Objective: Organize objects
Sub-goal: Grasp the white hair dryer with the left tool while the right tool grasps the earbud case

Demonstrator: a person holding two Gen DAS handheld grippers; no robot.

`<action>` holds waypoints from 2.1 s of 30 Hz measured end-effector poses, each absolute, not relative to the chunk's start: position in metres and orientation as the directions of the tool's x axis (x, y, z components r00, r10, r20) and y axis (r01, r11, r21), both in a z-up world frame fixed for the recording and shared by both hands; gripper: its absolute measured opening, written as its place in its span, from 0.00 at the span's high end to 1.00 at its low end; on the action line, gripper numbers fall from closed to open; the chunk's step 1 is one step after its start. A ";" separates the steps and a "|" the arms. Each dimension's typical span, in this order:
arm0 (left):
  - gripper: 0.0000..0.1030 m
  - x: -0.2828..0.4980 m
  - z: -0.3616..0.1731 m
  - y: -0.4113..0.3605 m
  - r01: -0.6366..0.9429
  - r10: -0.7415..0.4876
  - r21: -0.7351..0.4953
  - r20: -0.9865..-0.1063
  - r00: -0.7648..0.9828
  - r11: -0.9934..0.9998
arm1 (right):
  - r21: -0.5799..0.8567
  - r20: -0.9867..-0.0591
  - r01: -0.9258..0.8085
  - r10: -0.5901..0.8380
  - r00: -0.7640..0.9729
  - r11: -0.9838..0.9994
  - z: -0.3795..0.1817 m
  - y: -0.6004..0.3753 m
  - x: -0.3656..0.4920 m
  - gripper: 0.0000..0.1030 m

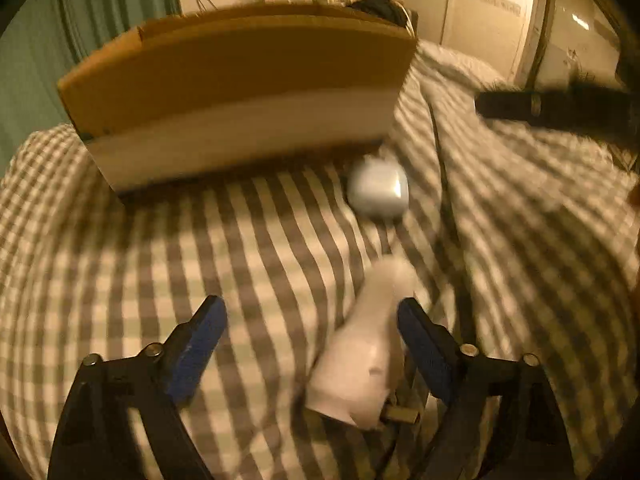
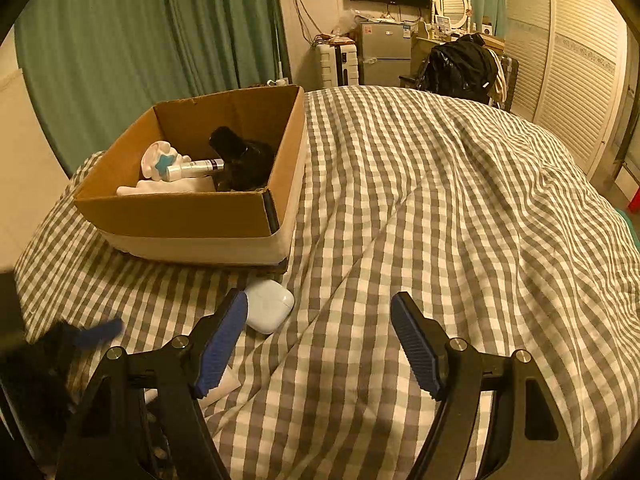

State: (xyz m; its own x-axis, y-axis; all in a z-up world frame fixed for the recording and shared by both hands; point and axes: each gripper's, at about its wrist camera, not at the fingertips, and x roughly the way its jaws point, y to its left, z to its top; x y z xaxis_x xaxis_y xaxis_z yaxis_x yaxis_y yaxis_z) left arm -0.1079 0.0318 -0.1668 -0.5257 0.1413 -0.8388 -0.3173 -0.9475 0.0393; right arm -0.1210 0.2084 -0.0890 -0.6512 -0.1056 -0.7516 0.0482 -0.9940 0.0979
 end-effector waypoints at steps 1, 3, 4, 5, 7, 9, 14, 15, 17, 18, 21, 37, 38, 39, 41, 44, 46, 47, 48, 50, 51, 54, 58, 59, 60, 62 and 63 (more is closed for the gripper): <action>0.15 -0.106 -0.169 0.035 -0.329 0.140 0.050 -0.837 -0.529 -0.943 | 0.098 -0.752 0.050 -0.107 -0.650 -0.994 -0.090 0.208 -0.121 0.28; 0.21 -0.103 -0.171 0.040 -0.347 0.145 0.057 -0.836 -0.528 -0.936 | 0.100 -0.755 0.050 -0.109 -0.647 -0.994 -0.091 0.207 -0.121 0.28; 0.24 -0.102 -0.171 0.041 -0.351 0.147 0.059 -0.835 -0.531 -0.934 | 0.103 -0.757 0.048 -0.110 -0.645 -0.994 -0.092 0.208 -0.121 0.28; 0.28 -0.099 -0.171 0.043 -0.360 0.152 0.061 -0.833 -0.532 -0.931 | 0.105 -0.757 0.046 -0.110 -0.644 -0.993 -0.092 0.208 -0.121 0.28; 0.35 -0.095 -0.172 0.049 -0.380 0.152 0.075 -0.832 -0.534 -0.922 | 0.110 -0.757 0.043 -0.111 -0.644 -0.993 -0.093 0.209 -0.120 0.28; 0.52 -0.089 -0.174 0.055 -0.409 0.164 0.076 -0.838 -0.521 -0.909 | 0.117 -0.754 0.040 -0.115 -0.647 -0.992 -0.092 0.211 -0.118 0.28; 0.54 -0.081 -0.182 0.069 -0.469 0.153 0.116 -0.854 -0.497 -0.876 | 0.130 -0.755 0.032 -0.120 -0.645 -0.991 -0.092 0.212 -0.117 0.28; 0.54 -0.084 -0.187 0.070 -0.486 0.153 0.112 -0.868 -0.473 -0.867 | 0.133 -0.756 0.031 -0.122 -0.643 -0.991 -0.092 0.212 -0.117 0.28; 0.53 -0.090 -0.198 0.068 -0.490 0.164 0.083 -0.882 -0.441 -0.868 | 0.136 -0.758 0.028 -0.122 -0.641 -0.990 -0.093 0.212 -0.117 0.28; 0.53 -0.093 -0.201 0.066 -0.480 0.174 0.061 -0.886 -0.430 -0.875 | 0.136 -0.759 0.027 -0.122 -0.639 -0.990 -0.093 0.212 -0.117 0.28; 0.55 -0.095 -0.196 0.062 -0.451 0.195 0.018 -0.886 -0.420 -0.892 | 0.139 -0.760 0.027 -0.125 -0.637 -0.990 -0.094 0.211 -0.117 0.28; 0.55 -0.119 -0.123 -0.007 -0.208 0.102 0.037 -0.779 -0.619 -0.978 | 0.068 -0.817 0.157 -0.146 -0.558 -0.985 -0.127 0.165 -0.151 0.28; 0.55 -0.115 -0.123 -0.004 -0.204 0.103 0.031 -0.783 -0.614 -0.978 | 0.068 -0.817 0.157 -0.146 -0.558 -0.985 -0.127 0.165 -0.151 0.28; 0.55 -0.112 -0.128 -0.007 -0.203 0.106 0.025 -0.785 -0.611 -0.979 | 0.049 -0.834 0.174 -0.136 -0.535 -0.984 -0.138 0.156 -0.161 0.28; 0.55 -0.114 -0.134 -0.020 -0.197 0.108 0.019 -0.786 -0.609 -0.980 | 0.039 -0.841 0.175 -0.127 -0.526 -0.984 -0.143 0.153 -0.166 0.28; 0.55 -0.121 -0.139 -0.021 -0.194 0.103 0.022 -0.787 -0.608 -0.981 | 0.023 -0.860 0.181 -0.112 -0.497 -0.983 -0.159 0.146 -0.179 0.28; 0.55 -0.125 -0.142 -0.022 -0.193 0.109 0.012 -0.791 -0.602 -0.981 | 0.031 -0.873 0.188 -0.119 -0.473 -0.982 -0.169 0.143 -0.185 0.28; 0.55 -0.122 -0.142 -0.030 -0.194 0.113 0.007 -0.793 -0.598 -0.981 | 0.032 -0.877 0.188 -0.118 -0.466 -0.982 -0.171 0.142 -0.188 0.28; 0.55 -0.121 -0.142 -0.032 -0.194 0.115 0.004 -0.795 -0.596 -0.981 | 0.032 -0.881 0.186 -0.115 -0.458 -0.982 -0.175 0.142 -0.190 0.28; 0.55 -0.122 -0.142 -0.032 -0.196 0.121 -0.003 -0.795 -0.594 -0.981 | 0.036 -0.888 0.175 -0.112 -0.446 -0.984 -0.180 0.143 -0.194 0.28; 0.55 -0.122 -0.141 -0.035 -0.197 0.124 -0.006 -0.796 -0.593 -0.980 | 0.041 -0.889 0.172 -0.114 -0.443 -0.984 -0.182 0.144 -0.195 0.28; 0.55 -0.123 -0.142 -0.037 -0.195 0.131 -0.018 -0.798 -0.588 -0.981 | 0.050 -0.893 0.171 -0.121 -0.433 -0.984 -0.184 0.145 -0.195 0.28; 0.55 -0.120 -0.141 -0.039 -0.187 0.128 -0.019 -0.798 -0.589 -0.982 | 0.036 -0.892 0.180 -0.113 -0.438 -0.983 -0.183 0.144 -0.189 0.43; 0.55 -0.118 -0.140 -0.039 -0.184 0.125 -0.017 -0.796 -0.592 -0.983 | 0.023 -0.890 0.183 -0.104 -0.443 -0.983 -0.181 0.143 -0.186 0.43; 0.55 -0.117 -0.139 -0.040 -0.182 0.124 -0.017 -0.795 -0.594 -0.983 | 0.003 -0.889 0.188 -0.089 -0.450 -0.982 -0.179 0.140 -0.181 0.43; 0.55 -0.114 -0.137 -0.041 -0.182 0.123 -0.016 -0.793 -0.597 -0.983 | -0.019 -0.883 0.197 -0.076 -0.464 -0.980 -0.175 0.136 -0.174 0.47; 0.55 -0.112 -0.136 -0.041 -0.179 0.119 -0.011 -0.791 -0.601 -0.984 | -0.027 -0.876 0.200 -0.073 -0.477 -0.979 -0.171 0.134 -0.168 0.54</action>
